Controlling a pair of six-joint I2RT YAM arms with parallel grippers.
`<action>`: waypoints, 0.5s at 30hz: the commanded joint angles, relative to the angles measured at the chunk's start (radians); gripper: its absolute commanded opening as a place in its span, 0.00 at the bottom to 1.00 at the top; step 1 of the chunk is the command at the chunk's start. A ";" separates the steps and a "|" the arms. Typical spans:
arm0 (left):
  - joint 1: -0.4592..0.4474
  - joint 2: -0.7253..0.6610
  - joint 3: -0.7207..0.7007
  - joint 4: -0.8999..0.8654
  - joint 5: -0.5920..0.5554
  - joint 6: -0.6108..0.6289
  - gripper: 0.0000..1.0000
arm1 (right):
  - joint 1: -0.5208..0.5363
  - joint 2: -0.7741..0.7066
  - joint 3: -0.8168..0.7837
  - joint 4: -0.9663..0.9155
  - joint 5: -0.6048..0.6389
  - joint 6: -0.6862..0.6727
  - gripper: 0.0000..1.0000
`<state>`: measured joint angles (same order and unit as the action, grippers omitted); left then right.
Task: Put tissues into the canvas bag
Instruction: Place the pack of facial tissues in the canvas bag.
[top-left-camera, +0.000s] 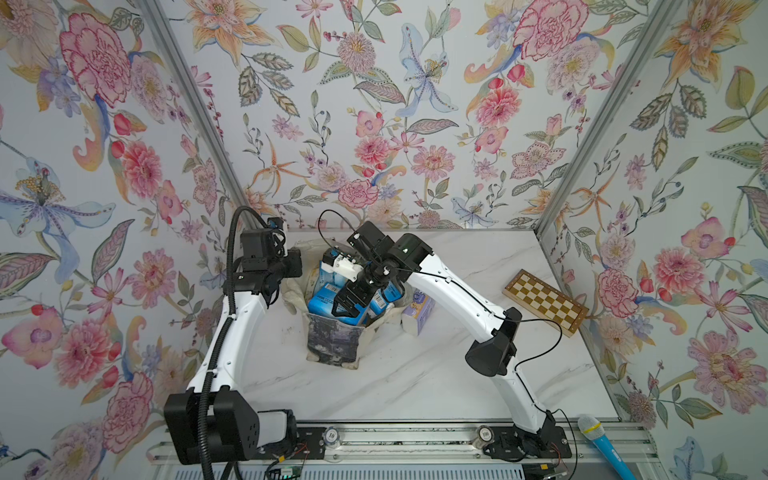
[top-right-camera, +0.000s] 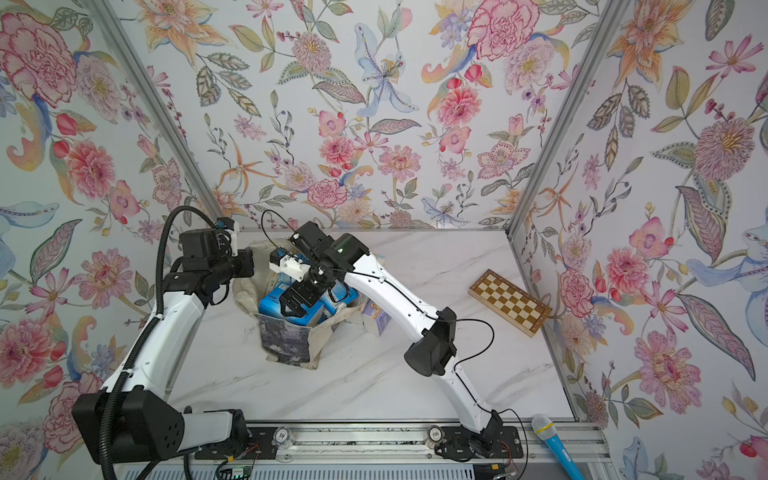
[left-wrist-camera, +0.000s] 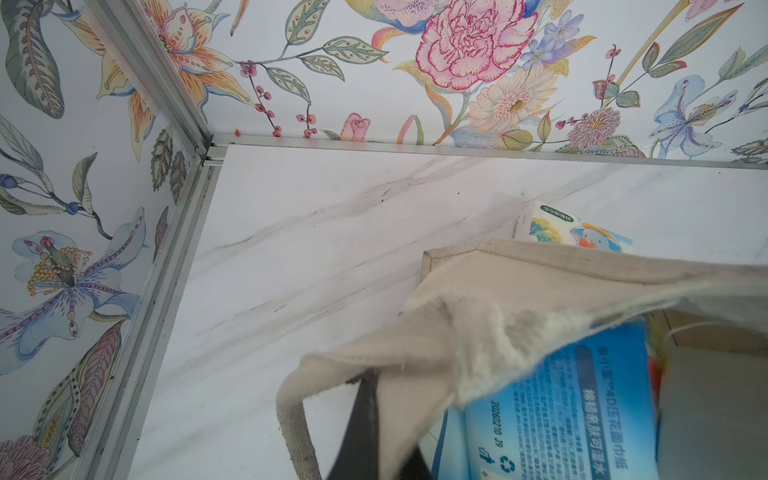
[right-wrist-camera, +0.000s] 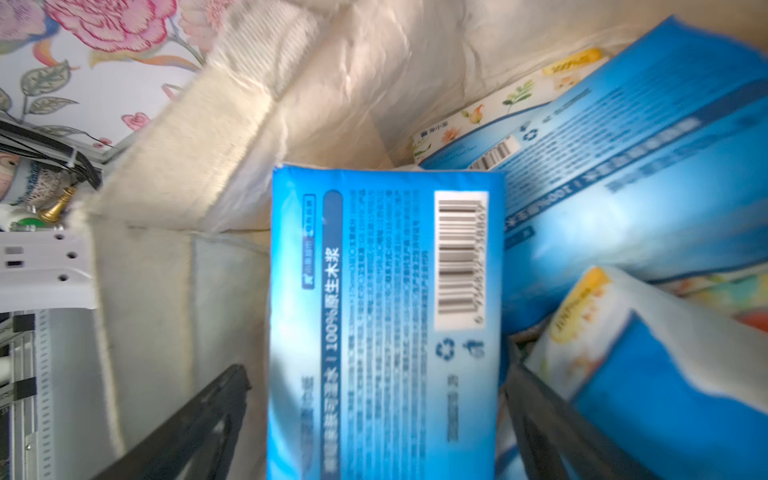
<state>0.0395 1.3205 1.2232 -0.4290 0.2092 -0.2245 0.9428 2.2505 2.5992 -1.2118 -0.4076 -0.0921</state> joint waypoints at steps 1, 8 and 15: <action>0.016 0.005 0.037 0.073 0.002 -0.010 0.03 | -0.042 -0.092 0.025 0.052 -0.075 0.030 0.99; 0.023 0.000 0.019 0.088 0.002 -0.009 0.04 | -0.158 -0.218 -0.074 0.113 0.082 0.121 0.99; 0.028 0.003 -0.001 0.100 0.005 -0.009 0.04 | -0.351 -0.527 -0.657 0.453 0.187 0.366 0.85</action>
<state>0.0479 1.3251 1.2221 -0.4236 0.2104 -0.2245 0.6678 1.8160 2.1357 -0.9348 -0.2726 0.1165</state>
